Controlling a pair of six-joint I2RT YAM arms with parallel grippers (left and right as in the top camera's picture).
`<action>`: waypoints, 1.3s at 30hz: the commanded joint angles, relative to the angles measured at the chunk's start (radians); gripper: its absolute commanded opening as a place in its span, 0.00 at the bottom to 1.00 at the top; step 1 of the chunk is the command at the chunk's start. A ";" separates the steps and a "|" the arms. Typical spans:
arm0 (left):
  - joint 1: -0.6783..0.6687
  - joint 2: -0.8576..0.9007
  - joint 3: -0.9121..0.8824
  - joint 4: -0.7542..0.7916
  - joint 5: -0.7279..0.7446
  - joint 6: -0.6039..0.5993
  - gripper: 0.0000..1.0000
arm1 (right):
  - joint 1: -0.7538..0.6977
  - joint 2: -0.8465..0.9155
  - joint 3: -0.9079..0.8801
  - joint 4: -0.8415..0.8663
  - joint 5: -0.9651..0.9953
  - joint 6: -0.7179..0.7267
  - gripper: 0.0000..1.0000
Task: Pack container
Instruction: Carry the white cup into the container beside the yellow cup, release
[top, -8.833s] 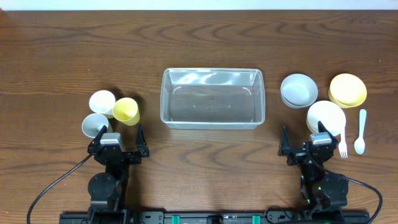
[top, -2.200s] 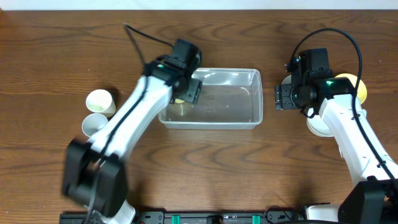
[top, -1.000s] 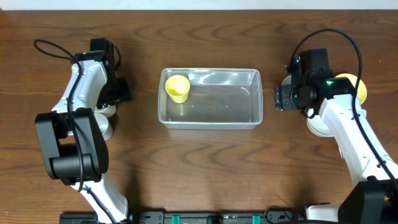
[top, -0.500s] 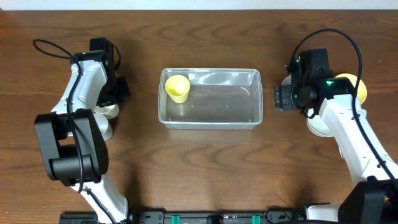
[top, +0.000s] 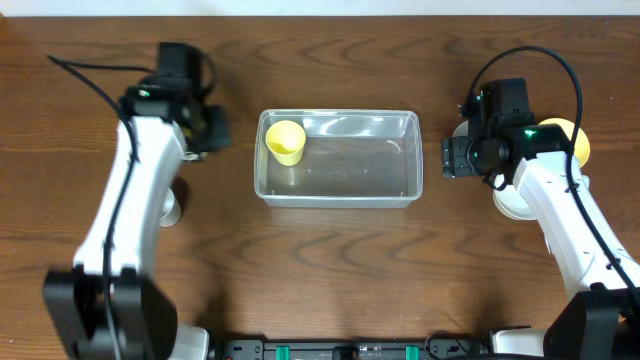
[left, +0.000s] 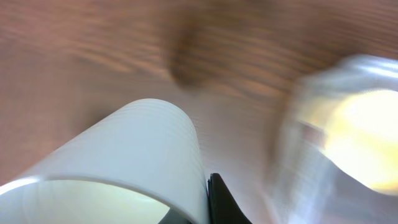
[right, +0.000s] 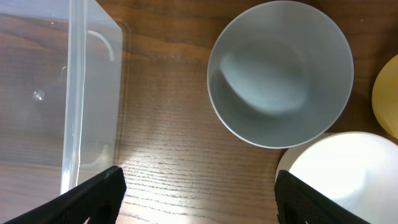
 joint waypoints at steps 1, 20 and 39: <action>-0.118 -0.076 0.019 -0.021 0.026 0.019 0.05 | -0.007 0.003 0.018 0.000 -0.004 0.006 0.79; -0.398 0.021 -0.030 -0.074 0.079 0.021 0.06 | -0.007 0.003 0.018 -0.002 -0.004 0.006 0.79; -0.398 0.275 -0.031 -0.027 0.074 0.032 0.07 | -0.007 0.003 0.018 -0.018 -0.004 0.006 0.79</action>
